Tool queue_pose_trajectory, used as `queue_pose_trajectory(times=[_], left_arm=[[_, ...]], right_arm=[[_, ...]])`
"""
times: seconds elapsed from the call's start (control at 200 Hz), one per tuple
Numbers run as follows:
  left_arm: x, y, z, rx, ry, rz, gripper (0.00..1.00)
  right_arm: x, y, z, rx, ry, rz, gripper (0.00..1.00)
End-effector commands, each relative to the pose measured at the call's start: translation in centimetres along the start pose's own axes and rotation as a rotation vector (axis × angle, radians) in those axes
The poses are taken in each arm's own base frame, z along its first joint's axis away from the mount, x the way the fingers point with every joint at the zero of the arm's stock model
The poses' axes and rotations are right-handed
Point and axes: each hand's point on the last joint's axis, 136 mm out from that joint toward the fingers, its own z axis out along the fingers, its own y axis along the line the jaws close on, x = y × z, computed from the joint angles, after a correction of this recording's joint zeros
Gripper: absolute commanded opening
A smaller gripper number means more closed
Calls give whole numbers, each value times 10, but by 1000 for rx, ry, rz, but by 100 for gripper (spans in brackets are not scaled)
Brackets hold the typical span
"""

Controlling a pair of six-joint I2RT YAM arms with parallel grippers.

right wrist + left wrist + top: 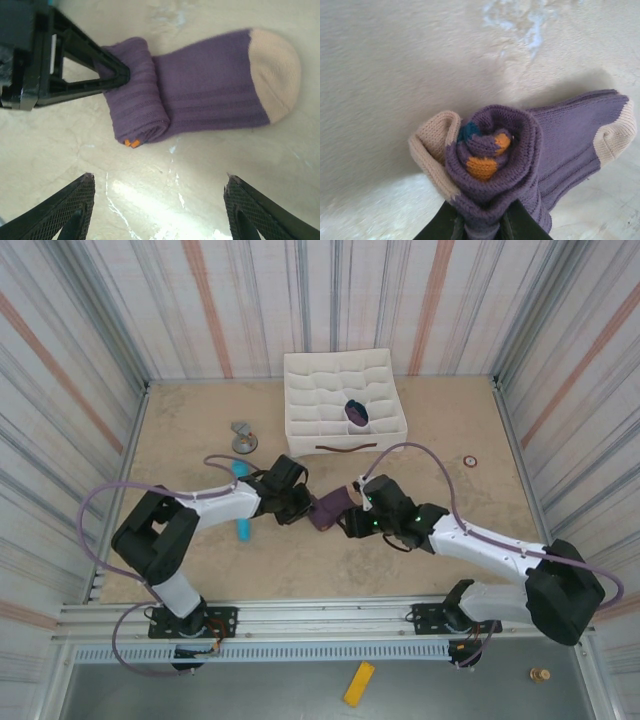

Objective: Roll the socks

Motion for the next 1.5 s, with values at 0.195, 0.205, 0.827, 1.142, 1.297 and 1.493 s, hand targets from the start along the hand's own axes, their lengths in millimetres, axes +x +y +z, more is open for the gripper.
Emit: queue_pose_trajectory(times=[0.195, 0.205, 0.827, 1.142, 1.297, 1.493], left_arm=[[32, 54, -1, -143, 66, -131, 0], [32, 55, -1, -143, 69, -131, 0], [47, 47, -1, -120, 125, -141, 0], [52, 43, 4, -104, 153, -142, 0], [49, 37, 2, -80, 138, -146, 17], [38, 21, -8, -47, 109, -111, 62]], right_arm=[[7, 29, 37, 80, -130, -473, 68], [8, 30, 38, 81, -129, -478, 68], [23, 36, 83, 162, -131, -564, 55], [25, 32, 85, 135, -127, -507, 21], [31, 23, 81, 99, -93, -441, 0], [48, 9, 73, 4, -28, -293, 0]])
